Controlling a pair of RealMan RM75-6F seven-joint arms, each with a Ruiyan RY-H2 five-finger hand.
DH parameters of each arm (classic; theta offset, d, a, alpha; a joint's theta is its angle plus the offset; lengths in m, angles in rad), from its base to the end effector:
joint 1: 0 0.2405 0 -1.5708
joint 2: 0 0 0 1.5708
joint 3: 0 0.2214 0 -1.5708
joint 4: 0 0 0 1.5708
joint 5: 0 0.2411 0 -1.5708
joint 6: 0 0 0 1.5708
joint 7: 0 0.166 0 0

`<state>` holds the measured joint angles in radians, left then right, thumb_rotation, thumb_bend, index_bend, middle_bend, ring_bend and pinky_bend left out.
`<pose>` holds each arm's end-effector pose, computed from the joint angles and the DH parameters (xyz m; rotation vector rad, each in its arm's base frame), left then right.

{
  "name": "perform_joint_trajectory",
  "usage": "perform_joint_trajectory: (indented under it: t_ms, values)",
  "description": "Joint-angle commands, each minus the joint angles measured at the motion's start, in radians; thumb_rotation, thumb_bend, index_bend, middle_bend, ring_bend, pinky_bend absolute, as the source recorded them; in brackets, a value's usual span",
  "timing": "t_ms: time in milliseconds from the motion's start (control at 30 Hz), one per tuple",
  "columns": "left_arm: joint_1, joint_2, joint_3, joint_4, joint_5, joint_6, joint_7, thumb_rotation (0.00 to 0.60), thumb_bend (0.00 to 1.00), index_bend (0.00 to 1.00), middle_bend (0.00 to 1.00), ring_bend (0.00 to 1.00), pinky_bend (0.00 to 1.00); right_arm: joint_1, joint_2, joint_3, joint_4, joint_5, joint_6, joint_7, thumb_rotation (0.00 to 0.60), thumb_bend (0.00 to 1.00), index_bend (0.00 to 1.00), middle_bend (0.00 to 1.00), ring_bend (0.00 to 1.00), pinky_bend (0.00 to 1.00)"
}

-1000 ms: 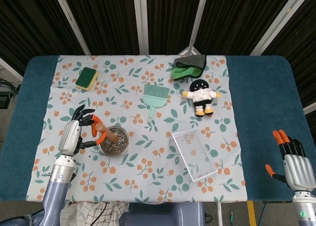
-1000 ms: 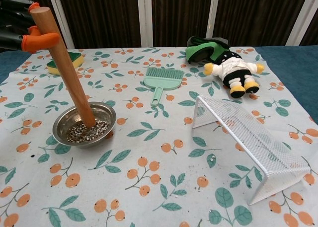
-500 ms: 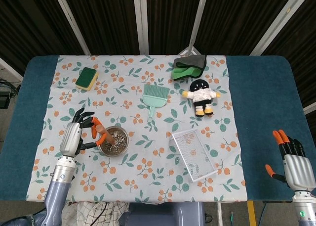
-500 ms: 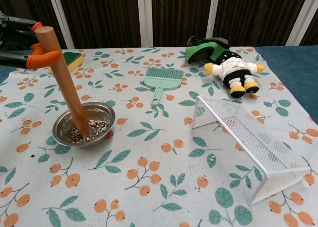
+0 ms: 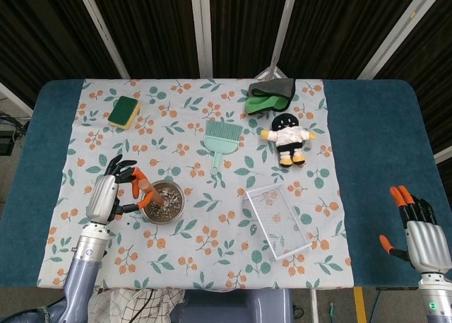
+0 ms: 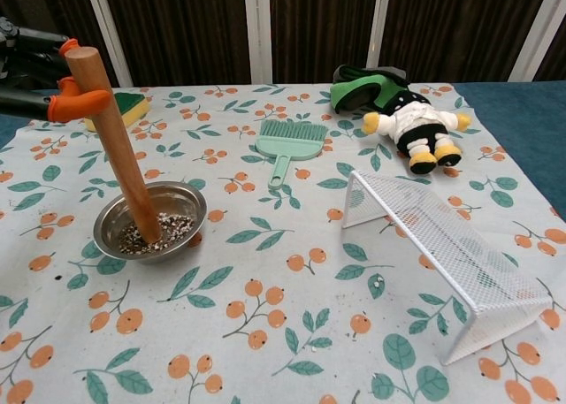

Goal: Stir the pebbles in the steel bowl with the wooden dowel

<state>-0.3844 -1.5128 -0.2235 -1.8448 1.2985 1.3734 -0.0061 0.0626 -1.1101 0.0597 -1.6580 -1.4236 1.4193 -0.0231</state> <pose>-0.1077 0.2743 0.0182 -1.2443 -1.3602 -1.5106 -0.3016 -0.1972 0.1090 1.3361 -1.0038 0.8325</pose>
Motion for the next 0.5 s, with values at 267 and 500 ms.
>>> perform_joint_trajectory:
  t_ms: [267,500]
  values:
    - [-0.002,0.034,-0.027,-0.061,0.005,0.01,0.007,0.6,0.77,0.66,0.74,0.21,0.02,-0.001,-0.001,-0.001,0.0,-0.001,0.002,-0.002,0.6,0.31,0.0,0.0,0.0,0.0]
    - [-0.006,0.054,-0.045,-0.089,0.011,0.018,0.02,0.6,0.77,0.66,0.74,0.21,0.02,-0.002,-0.001,-0.001,0.001,-0.001,0.002,0.0,0.6,0.31,0.0,0.0,0.0,0.0]
